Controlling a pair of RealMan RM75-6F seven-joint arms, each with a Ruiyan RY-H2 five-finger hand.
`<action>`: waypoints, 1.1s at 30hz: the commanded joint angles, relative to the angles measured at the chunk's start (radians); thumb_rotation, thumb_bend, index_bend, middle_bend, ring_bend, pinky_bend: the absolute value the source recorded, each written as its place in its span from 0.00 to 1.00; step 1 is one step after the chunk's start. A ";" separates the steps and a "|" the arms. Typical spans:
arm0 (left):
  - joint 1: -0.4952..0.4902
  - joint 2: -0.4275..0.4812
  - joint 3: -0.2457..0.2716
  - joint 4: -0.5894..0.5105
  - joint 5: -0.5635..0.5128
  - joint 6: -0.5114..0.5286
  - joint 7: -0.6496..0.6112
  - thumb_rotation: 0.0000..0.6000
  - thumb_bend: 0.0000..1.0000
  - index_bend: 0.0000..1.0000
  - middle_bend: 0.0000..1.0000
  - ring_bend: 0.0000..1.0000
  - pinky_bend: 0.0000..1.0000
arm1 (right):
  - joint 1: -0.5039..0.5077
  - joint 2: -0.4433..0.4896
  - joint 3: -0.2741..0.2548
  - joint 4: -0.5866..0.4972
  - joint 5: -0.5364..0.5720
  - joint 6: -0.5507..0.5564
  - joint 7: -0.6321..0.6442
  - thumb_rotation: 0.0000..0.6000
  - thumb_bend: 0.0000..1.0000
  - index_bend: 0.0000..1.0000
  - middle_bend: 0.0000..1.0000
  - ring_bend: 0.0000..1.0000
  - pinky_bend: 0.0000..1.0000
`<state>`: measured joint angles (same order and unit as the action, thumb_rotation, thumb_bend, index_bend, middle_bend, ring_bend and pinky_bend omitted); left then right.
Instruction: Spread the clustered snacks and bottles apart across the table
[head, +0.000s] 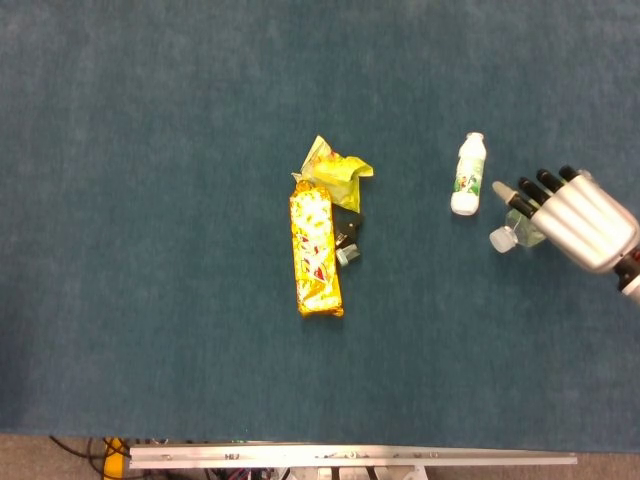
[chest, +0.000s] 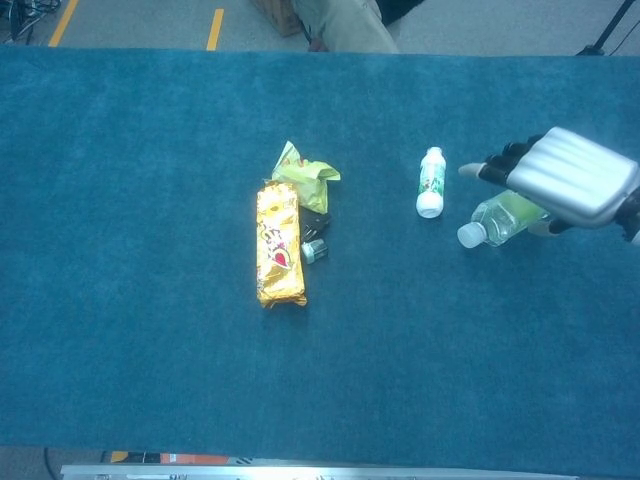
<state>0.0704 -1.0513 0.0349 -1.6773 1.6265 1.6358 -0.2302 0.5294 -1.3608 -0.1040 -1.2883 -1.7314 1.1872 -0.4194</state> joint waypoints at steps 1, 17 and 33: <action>-0.005 0.005 -0.001 -0.006 0.002 -0.005 0.004 1.00 0.31 0.26 0.22 0.05 0.13 | -0.004 0.030 0.016 -0.052 -0.016 0.039 0.021 1.00 0.00 0.17 0.34 0.34 0.54; -0.093 0.039 0.009 -0.010 0.110 -0.079 0.008 1.00 0.31 0.26 0.22 0.05 0.13 | -0.045 0.213 0.051 -0.367 -0.035 0.131 0.025 1.00 0.00 0.17 0.34 0.34 0.54; -0.409 -0.082 0.016 0.202 0.391 -0.229 -0.217 1.00 0.31 0.25 0.22 0.05 0.12 | -0.169 0.348 0.054 -0.482 0.026 0.201 -0.018 1.00 0.00 0.22 0.34 0.34 0.54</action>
<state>-0.3110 -1.1103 0.0477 -1.4975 1.9952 1.4239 -0.4349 0.3633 -1.0147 -0.0519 -1.7676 -1.7080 1.3872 -0.4361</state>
